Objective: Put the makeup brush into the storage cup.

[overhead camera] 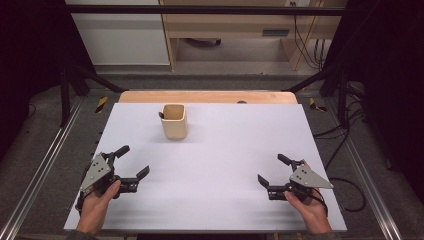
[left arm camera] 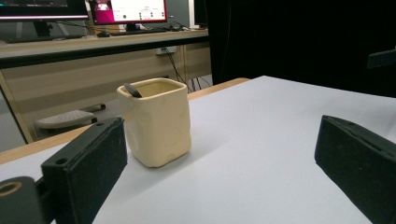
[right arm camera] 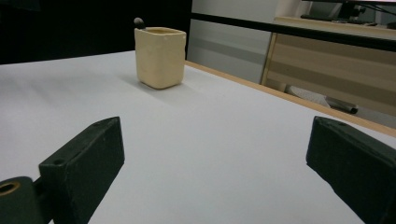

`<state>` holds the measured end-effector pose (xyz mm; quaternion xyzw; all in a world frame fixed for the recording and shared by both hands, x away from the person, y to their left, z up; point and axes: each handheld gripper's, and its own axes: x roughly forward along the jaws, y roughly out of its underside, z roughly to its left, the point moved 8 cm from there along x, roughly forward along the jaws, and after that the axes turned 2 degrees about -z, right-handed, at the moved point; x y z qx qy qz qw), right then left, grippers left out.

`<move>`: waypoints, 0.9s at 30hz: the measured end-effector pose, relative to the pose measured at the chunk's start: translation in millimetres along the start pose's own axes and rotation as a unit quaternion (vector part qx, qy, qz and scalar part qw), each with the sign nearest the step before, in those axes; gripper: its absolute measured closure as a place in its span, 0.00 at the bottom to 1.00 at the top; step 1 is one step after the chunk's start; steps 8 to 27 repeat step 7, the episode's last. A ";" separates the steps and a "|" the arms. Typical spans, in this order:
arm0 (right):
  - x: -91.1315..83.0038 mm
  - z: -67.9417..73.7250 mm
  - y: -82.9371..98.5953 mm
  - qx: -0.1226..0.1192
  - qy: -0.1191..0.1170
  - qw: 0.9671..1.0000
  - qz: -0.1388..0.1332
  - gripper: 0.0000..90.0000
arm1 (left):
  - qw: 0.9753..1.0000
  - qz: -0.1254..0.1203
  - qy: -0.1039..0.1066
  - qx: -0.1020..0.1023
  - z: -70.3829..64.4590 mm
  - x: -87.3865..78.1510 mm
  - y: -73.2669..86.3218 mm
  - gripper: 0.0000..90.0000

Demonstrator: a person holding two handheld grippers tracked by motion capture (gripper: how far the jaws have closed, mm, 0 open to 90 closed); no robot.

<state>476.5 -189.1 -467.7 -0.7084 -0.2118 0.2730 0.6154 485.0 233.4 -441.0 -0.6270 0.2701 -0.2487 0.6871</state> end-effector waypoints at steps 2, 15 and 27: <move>1.1 0.4 0.2 -0.003 0.000 1.000 -0.001 0.05 | 1.000 -0.002 0.003 0.001 -1.7 -1.6 -0.5 0.02; -0.6 0.7 -3.3 0.000 0.000 1.000 -0.013 0.06 | 1.000 -0.009 0.009 0.001 -4.0 -5.8 -4.1 0.02; -0.6 0.7 -3.3 0.000 0.000 1.000 -0.013 0.06 | 1.000 -0.009 0.009 0.001 -4.0 -5.8 -4.1 0.02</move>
